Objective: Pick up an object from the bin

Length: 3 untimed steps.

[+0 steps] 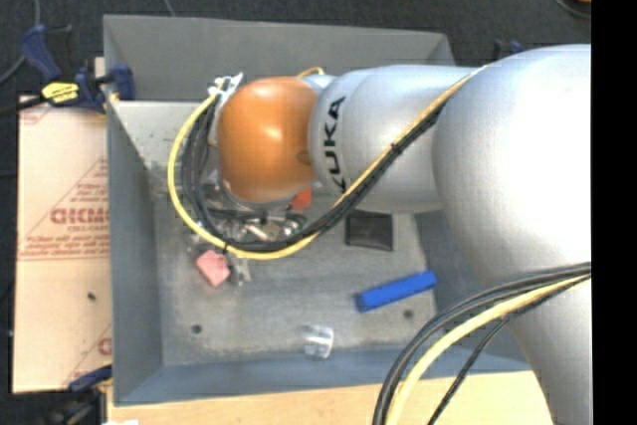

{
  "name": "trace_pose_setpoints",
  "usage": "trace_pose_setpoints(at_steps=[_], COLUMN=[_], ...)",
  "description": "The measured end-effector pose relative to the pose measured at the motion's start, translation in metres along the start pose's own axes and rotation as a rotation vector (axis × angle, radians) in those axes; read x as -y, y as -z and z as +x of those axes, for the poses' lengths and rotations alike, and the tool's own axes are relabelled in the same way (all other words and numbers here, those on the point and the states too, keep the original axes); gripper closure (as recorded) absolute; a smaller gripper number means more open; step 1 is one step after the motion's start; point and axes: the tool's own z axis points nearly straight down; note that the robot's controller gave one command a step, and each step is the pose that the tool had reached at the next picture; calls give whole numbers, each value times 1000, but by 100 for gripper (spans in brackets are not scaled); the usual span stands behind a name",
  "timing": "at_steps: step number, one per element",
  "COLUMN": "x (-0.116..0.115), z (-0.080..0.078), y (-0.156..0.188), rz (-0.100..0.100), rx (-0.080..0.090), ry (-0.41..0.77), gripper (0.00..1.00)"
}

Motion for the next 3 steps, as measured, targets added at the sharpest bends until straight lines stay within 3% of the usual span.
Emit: trace_pose_setpoints(at_steps=[3], x=[1], z=[-1], y=[29], rz=[4], rx=[5], ry=[-3], gripper=[100])
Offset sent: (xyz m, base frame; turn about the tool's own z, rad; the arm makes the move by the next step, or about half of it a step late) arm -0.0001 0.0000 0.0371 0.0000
